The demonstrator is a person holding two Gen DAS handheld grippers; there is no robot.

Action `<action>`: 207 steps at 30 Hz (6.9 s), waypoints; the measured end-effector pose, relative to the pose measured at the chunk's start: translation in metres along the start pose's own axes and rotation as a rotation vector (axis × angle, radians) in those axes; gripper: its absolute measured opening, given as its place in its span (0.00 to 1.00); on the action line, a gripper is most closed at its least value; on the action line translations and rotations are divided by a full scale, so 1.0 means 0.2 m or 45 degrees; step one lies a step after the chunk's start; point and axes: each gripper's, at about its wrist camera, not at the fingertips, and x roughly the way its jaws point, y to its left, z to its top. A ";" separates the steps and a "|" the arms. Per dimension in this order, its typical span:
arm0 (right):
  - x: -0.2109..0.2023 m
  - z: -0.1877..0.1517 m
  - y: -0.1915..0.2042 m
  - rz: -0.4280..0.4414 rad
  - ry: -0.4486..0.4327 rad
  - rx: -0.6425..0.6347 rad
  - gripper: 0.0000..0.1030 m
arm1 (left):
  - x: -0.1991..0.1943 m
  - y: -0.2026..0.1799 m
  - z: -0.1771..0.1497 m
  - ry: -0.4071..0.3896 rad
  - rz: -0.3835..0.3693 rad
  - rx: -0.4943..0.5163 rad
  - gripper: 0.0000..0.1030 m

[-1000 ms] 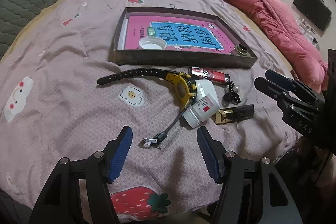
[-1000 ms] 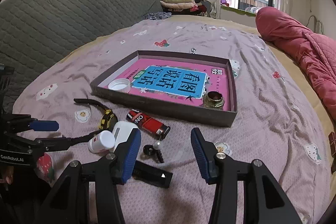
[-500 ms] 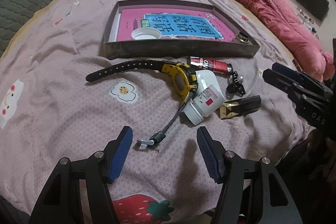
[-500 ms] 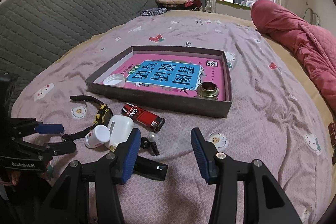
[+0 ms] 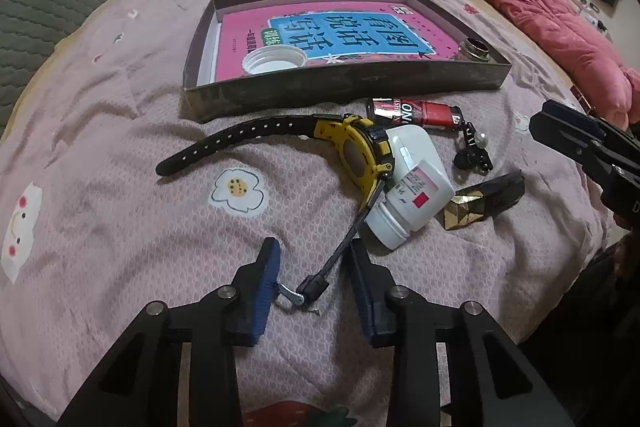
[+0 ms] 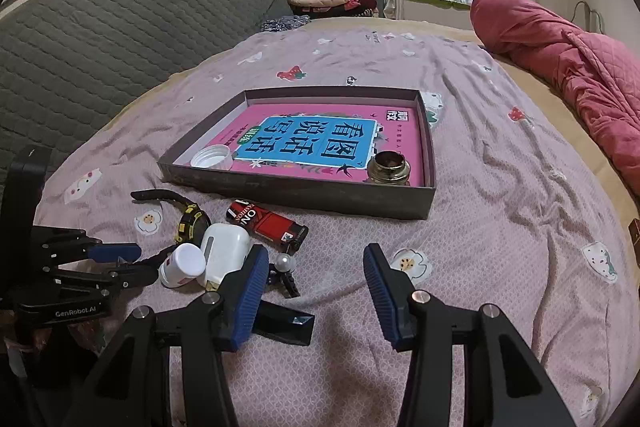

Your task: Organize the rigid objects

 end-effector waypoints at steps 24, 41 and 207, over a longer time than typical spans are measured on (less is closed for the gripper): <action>0.12 -0.11 0.12 0.181 0.228 -0.234 0.48 | 0.07 -0.05 0.07 0.059 -0.033 0.042 0.16; 0.19 -0.11 0.14 0.299 0.297 -0.379 0.55 | 0.08 0.00 0.08 0.055 -0.133 -0.073 0.14; 0.19 0.18 -0.11 0.564 -0.059 0.228 0.22 | 0.08 -0.09 0.27 -0.058 -0.210 -0.157 0.04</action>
